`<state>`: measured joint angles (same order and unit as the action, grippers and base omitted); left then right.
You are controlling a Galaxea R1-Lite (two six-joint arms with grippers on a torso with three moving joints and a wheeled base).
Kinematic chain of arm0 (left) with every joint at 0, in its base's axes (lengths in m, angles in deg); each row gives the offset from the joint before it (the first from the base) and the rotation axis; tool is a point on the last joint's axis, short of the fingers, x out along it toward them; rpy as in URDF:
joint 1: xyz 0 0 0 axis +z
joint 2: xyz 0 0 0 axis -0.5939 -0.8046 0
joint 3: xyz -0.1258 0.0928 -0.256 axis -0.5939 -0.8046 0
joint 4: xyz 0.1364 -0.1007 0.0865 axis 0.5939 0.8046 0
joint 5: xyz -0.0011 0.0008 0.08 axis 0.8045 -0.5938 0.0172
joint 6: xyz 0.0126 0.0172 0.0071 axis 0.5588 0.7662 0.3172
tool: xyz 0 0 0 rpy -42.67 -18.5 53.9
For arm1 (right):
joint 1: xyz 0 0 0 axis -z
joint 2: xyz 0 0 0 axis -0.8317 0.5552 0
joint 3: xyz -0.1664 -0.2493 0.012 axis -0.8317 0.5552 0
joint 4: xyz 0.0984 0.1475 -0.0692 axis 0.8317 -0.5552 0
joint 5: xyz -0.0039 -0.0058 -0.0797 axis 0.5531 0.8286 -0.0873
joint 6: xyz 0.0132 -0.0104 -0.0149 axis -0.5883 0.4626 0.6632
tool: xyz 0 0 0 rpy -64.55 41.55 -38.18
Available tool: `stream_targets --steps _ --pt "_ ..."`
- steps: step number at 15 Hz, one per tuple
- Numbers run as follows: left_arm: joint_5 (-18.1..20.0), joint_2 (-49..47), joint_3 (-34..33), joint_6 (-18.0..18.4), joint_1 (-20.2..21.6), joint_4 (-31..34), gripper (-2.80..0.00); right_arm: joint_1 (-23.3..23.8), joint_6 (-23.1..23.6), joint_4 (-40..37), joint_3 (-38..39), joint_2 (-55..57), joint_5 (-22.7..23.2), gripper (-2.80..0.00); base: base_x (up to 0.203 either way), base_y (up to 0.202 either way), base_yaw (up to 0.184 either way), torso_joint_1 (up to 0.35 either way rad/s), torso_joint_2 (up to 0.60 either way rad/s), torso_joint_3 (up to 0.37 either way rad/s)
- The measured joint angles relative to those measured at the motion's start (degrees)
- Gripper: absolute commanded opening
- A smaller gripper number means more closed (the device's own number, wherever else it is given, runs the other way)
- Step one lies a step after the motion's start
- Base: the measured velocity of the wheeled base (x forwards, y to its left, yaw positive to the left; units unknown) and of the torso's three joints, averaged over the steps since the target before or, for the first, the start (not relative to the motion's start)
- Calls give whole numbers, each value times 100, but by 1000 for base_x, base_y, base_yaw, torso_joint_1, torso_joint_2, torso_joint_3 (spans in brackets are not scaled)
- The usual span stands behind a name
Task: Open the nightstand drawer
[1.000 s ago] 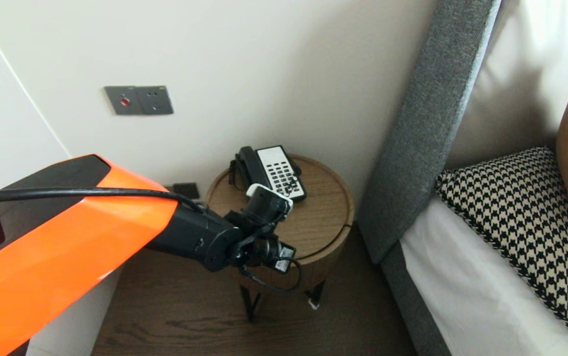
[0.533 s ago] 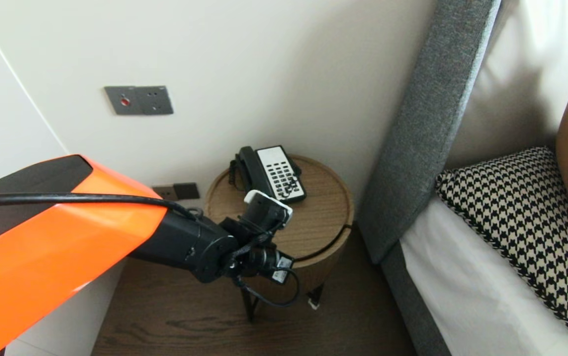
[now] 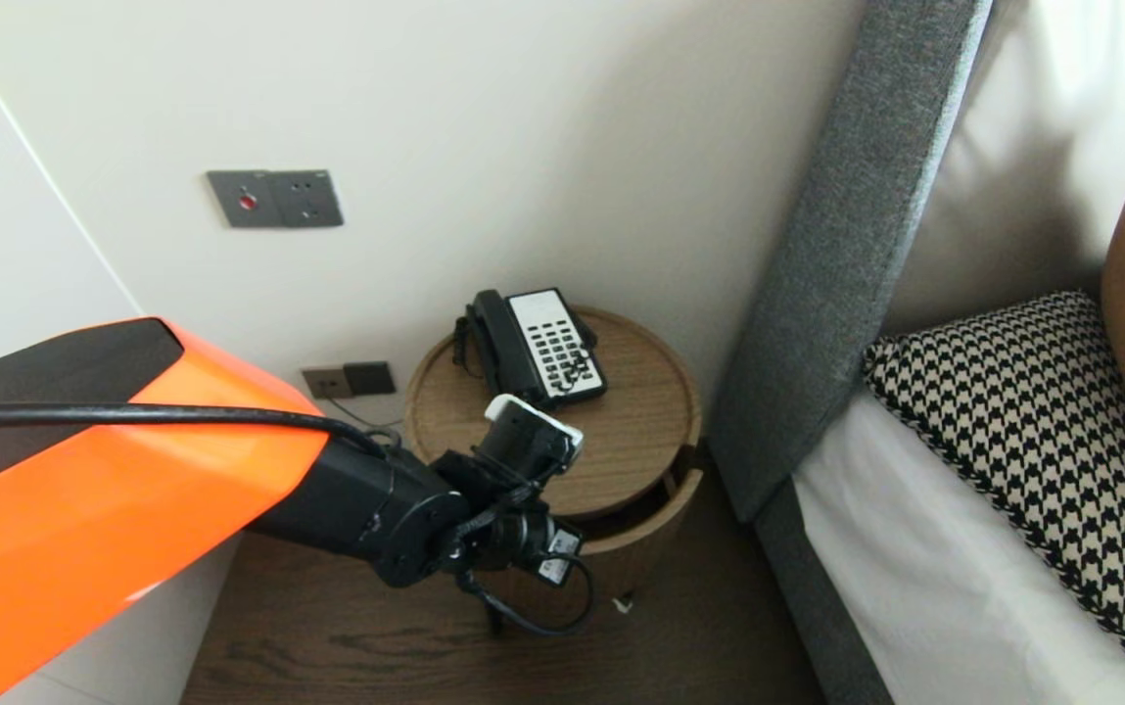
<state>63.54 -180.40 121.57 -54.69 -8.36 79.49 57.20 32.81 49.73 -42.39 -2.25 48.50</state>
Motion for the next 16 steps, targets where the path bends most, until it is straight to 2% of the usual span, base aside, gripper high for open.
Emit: stream_targets --steps 12,16 --pt "-5 207 -585 -81 -450 -234 -280 0 0 -2 0 0 0 -280 0 0 0 0 0 0" --pt "-30 251 -964 -59 -564 -444 -280 1 0 -2 0 0 0 -280 0 0 0 0 0 0"
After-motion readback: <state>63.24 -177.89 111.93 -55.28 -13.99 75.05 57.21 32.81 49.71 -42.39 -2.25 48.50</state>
